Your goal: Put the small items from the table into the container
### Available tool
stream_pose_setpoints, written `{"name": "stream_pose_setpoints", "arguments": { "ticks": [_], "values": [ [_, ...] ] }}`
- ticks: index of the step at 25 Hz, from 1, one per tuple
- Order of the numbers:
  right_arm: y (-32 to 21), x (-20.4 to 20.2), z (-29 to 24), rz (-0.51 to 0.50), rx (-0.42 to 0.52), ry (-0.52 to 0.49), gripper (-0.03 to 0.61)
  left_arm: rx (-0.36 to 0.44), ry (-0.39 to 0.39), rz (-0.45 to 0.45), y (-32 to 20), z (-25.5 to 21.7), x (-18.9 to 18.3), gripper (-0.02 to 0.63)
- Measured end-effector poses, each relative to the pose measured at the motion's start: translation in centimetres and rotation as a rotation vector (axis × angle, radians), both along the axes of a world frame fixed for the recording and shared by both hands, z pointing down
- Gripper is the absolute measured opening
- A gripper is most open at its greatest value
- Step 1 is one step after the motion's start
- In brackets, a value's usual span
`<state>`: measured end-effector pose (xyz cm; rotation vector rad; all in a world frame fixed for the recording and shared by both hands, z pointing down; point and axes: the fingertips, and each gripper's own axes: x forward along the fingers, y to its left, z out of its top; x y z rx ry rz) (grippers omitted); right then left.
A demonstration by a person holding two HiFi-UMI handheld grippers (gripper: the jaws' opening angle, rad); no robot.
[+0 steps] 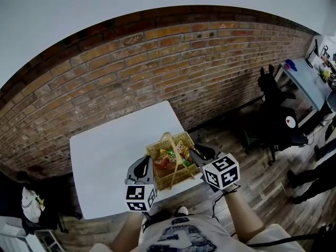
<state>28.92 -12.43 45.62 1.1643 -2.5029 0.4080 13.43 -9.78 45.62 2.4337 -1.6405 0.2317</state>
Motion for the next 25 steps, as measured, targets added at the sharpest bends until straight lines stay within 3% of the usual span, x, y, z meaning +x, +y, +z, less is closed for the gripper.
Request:
{"name": "stream_pose_setpoints", "arguments": {
  "ticks": [6, 12, 25],
  "values": [
    [0.2, -1.0, -4.5, 0.127, 0.14, -0.026, 0.103, 0.03, -0.003, 0.003, 1.1, -1.6, -3.2, 0.049],
    [1.4, -5.3, -8.0, 0.185, 0.253, -0.045, 0.1, 0.058, -0.005, -0.02, 2.7, -3.1, -8.6, 0.049],
    [5.4, -22.8, -7.0, 0.026, 0.224, -0.098, 0.045, 0.099, -0.024, -0.123, 7.1, -5.0, -23.3, 0.049]
  ]
}}
